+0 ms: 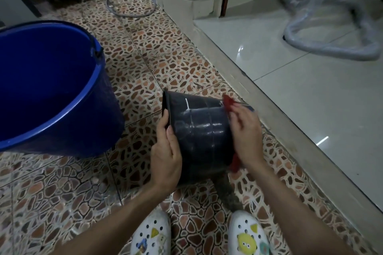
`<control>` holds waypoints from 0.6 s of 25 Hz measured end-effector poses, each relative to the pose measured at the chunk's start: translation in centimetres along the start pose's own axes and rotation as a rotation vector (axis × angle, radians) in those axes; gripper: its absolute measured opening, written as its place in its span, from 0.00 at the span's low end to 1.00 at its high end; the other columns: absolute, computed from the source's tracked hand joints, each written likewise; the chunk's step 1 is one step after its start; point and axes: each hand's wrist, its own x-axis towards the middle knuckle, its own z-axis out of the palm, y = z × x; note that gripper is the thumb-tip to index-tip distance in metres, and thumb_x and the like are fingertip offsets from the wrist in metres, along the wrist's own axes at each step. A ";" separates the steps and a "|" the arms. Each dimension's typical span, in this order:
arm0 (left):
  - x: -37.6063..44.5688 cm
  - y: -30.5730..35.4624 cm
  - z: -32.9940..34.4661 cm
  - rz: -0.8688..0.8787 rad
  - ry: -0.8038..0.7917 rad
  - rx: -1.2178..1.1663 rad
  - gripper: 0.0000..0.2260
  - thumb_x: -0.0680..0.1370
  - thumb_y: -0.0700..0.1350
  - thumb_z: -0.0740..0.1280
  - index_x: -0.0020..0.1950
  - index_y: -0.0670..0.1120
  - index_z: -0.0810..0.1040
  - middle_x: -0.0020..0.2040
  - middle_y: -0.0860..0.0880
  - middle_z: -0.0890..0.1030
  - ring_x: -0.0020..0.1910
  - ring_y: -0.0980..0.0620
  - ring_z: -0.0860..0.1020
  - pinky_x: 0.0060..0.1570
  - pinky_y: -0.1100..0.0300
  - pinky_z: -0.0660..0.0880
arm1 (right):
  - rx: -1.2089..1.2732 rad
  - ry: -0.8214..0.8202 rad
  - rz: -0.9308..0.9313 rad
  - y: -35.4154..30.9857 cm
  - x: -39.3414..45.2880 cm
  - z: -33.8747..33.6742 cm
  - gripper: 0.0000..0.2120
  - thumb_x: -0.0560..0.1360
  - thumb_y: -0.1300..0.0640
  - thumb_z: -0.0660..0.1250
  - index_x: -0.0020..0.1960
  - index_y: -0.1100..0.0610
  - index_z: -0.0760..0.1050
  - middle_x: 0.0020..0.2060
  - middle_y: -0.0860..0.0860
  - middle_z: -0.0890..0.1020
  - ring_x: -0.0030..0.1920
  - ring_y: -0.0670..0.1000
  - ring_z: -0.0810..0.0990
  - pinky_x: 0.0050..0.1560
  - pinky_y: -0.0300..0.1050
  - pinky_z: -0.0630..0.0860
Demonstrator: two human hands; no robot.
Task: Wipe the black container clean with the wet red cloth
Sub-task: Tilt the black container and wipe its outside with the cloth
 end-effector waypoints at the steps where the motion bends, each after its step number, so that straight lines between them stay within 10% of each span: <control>1: -0.4 -0.1 -0.2 0.001 -0.014 -0.021 0.18 0.83 0.46 0.49 0.73 0.46 0.62 0.39 0.63 0.74 0.37 0.68 0.77 0.35 0.72 0.73 | -0.030 0.007 0.099 1.2 1.0 -1.2 0.14 0.80 0.55 0.59 0.64 0.53 0.75 0.62 0.48 0.77 0.65 0.50 0.73 0.68 0.48 0.66; 5: 0.1 1.2 -1.0 -0.045 0.004 -0.126 0.06 0.83 0.42 0.53 0.58 0.47 0.65 0.34 0.44 0.76 0.32 0.58 0.75 0.27 0.61 0.69 | 0.035 0.070 0.159 -0.5 1.6 -3.0 0.12 0.80 0.58 0.61 0.60 0.56 0.77 0.54 0.52 0.81 0.55 0.51 0.79 0.56 0.39 0.72; 11: 2.3 1.7 0.5 -0.165 0.030 -0.184 0.19 0.83 0.53 0.48 0.67 0.49 0.71 0.51 0.55 0.81 0.50 0.64 0.79 0.50 0.68 0.75 | 0.132 -0.126 -0.422 -7.3 -4.7 2.7 0.12 0.80 0.57 0.62 0.61 0.58 0.77 0.62 0.51 0.79 0.65 0.46 0.74 0.71 0.44 0.65; 15: 2.8 1.5 0.6 -0.134 0.061 -0.160 0.19 0.84 0.48 0.49 0.72 0.47 0.68 0.60 0.58 0.78 0.58 0.69 0.74 0.59 0.67 0.73 | 0.013 -0.016 0.015 -1.7 0.3 0.4 0.13 0.80 0.54 0.60 0.62 0.53 0.76 0.60 0.50 0.79 0.61 0.49 0.76 0.65 0.47 0.69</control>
